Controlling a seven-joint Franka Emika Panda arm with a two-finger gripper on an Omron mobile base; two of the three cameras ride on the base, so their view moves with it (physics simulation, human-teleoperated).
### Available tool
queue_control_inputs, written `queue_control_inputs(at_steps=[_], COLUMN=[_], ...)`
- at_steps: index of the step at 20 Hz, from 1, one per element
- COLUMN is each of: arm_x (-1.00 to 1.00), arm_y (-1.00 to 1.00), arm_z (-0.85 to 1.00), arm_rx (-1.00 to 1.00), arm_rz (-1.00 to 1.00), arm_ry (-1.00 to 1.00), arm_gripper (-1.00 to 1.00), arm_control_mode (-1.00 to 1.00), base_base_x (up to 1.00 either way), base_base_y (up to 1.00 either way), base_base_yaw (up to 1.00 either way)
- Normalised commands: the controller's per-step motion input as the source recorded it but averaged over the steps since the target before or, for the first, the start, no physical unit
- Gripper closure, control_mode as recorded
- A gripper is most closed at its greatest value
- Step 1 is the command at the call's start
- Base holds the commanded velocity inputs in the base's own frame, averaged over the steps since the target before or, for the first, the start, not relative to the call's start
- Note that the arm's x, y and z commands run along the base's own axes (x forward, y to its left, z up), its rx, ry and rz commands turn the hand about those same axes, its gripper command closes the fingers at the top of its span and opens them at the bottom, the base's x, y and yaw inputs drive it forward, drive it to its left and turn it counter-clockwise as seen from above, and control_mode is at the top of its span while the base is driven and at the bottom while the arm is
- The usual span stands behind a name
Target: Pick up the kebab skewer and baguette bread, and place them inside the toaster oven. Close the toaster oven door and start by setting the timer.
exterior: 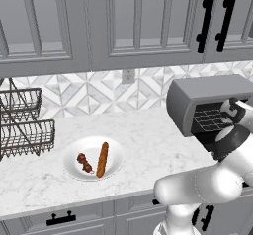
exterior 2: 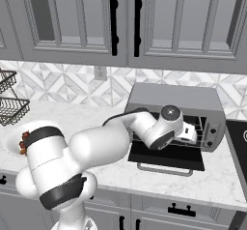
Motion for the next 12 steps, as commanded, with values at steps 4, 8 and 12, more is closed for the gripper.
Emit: queue_control_inputs(at_steps=[4, 8, 12], arm_x=[-0.77, -0.52, -0.09], arm_y=[-0.05, 0.0, 0.39], arm_z=[-0.14, 0.35, 0.52], arm_rx=[0.01, 0.0, 0.0], arm_rz=[0.0, 0.0, -0.02], arm_ry=[0.03, 0.0, 0.03], arm_gripper=[-1.0, -1.0, -1.0], arm_control_mode=[-1.0, -1.0, -1.0], base_base_x=[0.0, 0.0, 0.0], base_base_y=[0.0, 0.0, 0.0], base_base_yaw=[0.0, 0.0, 0.0])
